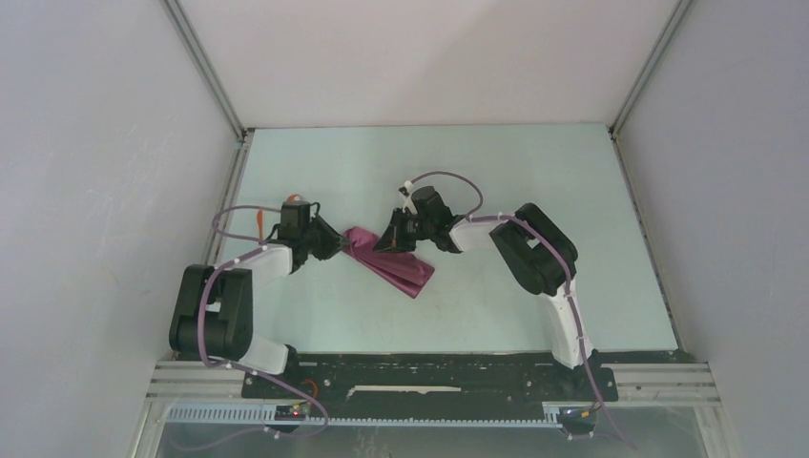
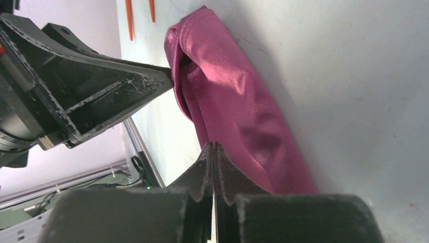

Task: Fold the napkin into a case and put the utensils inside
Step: Stuff the top corner of the smaller-rectangle-folded napkin into the folded napkin, then pick up the smaller rectangle-folded napkin from the center of the board.

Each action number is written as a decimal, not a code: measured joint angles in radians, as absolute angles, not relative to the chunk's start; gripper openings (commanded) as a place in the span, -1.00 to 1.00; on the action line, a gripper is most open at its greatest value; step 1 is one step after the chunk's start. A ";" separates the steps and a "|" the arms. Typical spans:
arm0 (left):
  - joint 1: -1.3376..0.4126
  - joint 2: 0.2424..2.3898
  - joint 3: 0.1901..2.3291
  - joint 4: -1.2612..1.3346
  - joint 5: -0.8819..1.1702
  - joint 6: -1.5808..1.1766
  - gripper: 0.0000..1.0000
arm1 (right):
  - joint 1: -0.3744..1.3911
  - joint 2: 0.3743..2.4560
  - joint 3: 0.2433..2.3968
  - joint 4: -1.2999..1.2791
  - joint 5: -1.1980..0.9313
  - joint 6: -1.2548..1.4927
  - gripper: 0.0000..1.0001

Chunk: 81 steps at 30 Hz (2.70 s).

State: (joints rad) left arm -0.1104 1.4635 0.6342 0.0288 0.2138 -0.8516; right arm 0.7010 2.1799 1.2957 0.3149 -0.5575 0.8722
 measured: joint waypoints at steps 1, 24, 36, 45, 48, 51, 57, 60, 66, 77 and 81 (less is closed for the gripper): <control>-0.111 1.467 0.634 0.030 0.213 -0.852 -0.61 | 0.702 2.180 1.291 0.310 -0.557 0.867 -1.00; -0.123 1.483 0.636 0.035 0.213 -0.844 -0.63 | 0.775 2.286 1.385 0.331 -0.532 0.867 -1.00; -0.148 1.577 0.674 0.062 0.226 -0.845 -0.56 | 0.775 2.288 1.385 0.333 -0.532 0.866 -1.00; -0.143 1.638 0.701 0.090 0.255 -0.848 -0.72 | 0.775 2.233 1.418 0.142 -0.533 0.750 -0.55; -0.137 1.645 0.702 0.092 0.261 -0.848 -0.75 | 0.777 2.131 1.420 -0.025 -0.557 0.651 0.05; -0.130 1.651 0.702 0.096 0.276 -0.849 -0.76 | 0.778 2.009 1.421 -0.158 -0.572 0.538 0.34; -0.126 1.651 0.702 0.097 0.282 -0.848 -0.79 | 0.815 1.818 1.421 -0.359 -0.377 0.180 0.46; -0.126 1.651 0.702 0.097 0.282 -0.848 -0.80 | 0.875 1.808 1.420 -0.404 -0.271 0.051 0.47; -0.126 1.651 0.702 0.097 0.282 -0.848 -0.80 | 0.981 1.845 1.431 -0.480 -0.079 -0.152 0.41; -0.124 1.651 0.702 0.097 0.282 -0.847 -0.80 | 1.066 2.017 1.471 -0.513 0.168 -0.253 0.20; -0.124 1.651 0.702 0.097 0.282 -0.847 -0.80 | 1.095 2.030 1.478 -0.513 0.220 -0.260 0.15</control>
State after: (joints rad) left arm -0.1238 1.6512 0.7017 0.0971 0.2825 -0.8471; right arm 1.0946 2.0300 1.4784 -0.5129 0.2199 -0.2596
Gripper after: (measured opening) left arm 0.101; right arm 0.589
